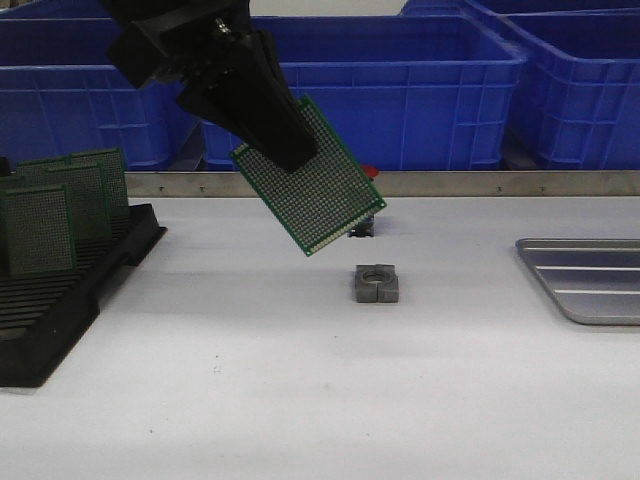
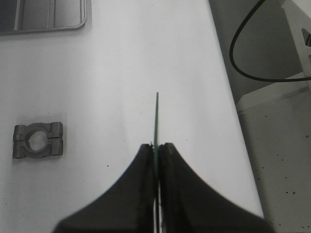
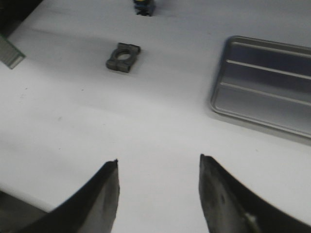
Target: Place circuit board on tray
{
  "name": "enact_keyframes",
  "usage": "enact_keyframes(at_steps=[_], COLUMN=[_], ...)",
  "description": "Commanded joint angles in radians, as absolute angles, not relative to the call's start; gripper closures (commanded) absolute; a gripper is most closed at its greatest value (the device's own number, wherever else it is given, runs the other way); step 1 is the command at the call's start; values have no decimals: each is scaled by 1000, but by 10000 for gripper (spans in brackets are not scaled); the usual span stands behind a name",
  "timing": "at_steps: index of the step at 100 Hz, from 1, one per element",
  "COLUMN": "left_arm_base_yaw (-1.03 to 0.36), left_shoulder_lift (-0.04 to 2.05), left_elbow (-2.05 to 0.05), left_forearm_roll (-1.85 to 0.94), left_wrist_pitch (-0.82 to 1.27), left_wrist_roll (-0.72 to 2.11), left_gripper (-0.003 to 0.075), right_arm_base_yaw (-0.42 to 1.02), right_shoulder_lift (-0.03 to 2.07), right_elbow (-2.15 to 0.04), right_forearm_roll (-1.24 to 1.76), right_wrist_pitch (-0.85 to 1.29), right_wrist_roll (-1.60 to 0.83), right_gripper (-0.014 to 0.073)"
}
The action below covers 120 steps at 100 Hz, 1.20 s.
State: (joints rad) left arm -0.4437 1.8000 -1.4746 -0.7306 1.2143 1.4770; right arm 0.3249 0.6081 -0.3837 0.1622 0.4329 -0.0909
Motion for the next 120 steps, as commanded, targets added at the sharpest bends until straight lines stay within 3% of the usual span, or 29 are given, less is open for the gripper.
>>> enact_keyframes(at_steps=[1,46,98,111,120], left_arm_base_yaw=[-452,-452,-452,-452,-452], left_shoulder_lift=[1754,1754,1754,1754,1754], left_elbow=[-1505,-1505,-1505,-1505,-1505], left_forearm_roll=[-792,-792,-792,-792,-792], left_wrist_pitch=[1248,1244,1243,1243,1243], left_wrist_roll=[1475,1475,1475,1475,1475], left_gripper=[741,741,741,741,741], right_arm_base_yaw=[395,648,688,688,688], right_shoulder_lift=[708,1188,1383,1396,1403], right_elbow=[-465,-770,-937,-937,-937], right_forearm_roll=[174,174,176,176,176], right_wrist_pitch=[332,270,275,260,248], right_wrist_roll=[-164,-433,-458,-458,-458], right_gripper=[162,162,165,281,436])
